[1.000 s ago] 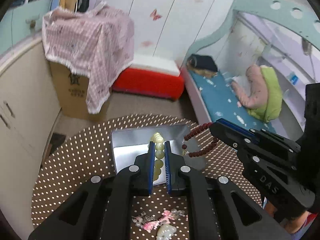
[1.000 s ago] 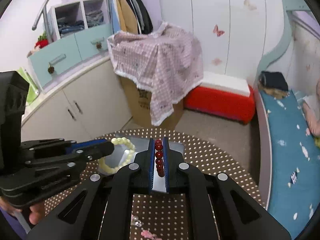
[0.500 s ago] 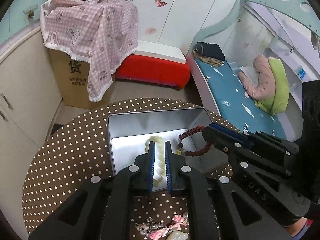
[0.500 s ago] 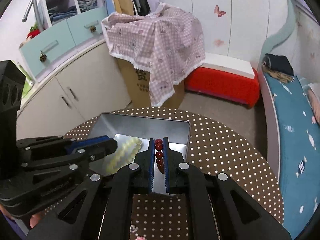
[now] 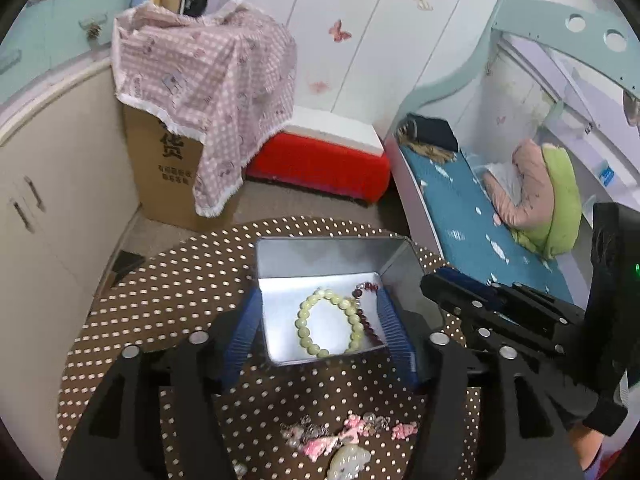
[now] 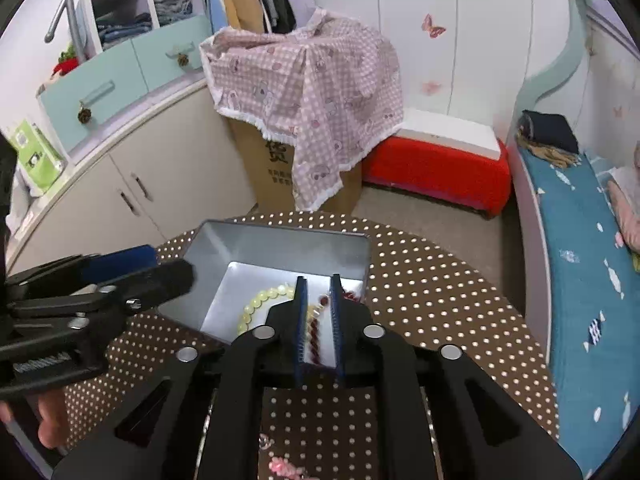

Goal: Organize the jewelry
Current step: 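Carry both bracelets into the grey metal box and open both grippers, then withdraw both tools from the box back toward the remaining jewelry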

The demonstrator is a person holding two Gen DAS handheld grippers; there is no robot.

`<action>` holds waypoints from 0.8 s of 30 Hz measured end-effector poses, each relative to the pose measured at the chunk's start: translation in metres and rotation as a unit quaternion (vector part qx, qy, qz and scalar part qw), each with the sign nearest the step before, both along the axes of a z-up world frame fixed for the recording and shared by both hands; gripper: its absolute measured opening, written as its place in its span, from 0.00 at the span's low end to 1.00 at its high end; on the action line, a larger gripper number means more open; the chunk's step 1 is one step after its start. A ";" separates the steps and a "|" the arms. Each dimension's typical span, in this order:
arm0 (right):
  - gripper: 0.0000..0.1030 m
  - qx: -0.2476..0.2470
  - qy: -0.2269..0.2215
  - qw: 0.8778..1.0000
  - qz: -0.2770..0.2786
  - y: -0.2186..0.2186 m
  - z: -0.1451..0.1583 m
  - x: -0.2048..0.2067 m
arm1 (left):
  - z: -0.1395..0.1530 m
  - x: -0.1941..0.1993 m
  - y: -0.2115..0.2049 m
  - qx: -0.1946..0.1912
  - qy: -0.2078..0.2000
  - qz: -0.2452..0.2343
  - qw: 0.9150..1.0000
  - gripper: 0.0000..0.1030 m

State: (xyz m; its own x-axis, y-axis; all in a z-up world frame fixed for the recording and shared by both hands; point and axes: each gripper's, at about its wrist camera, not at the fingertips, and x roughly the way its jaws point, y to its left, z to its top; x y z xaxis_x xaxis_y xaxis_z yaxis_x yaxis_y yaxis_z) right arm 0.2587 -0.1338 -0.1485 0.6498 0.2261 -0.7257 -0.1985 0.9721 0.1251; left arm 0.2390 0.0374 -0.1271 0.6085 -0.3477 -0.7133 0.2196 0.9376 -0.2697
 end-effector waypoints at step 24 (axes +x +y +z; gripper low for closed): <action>0.66 -0.043 -0.159 0.985 -0.047 -0.026 0.096 -0.190 | 0.061 -0.179 0.033 0.051 -0.137 0.072 0.987 0.79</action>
State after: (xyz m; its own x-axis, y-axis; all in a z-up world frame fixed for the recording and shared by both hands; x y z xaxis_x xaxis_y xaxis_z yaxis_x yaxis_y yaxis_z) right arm 0.0683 -0.1594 -0.0524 0.8627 0.1005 -0.4957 -0.1225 0.9924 -0.0119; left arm 0.0598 0.0708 -0.0664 0.8215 -0.1792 -0.5413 0.1348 0.9835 -0.1210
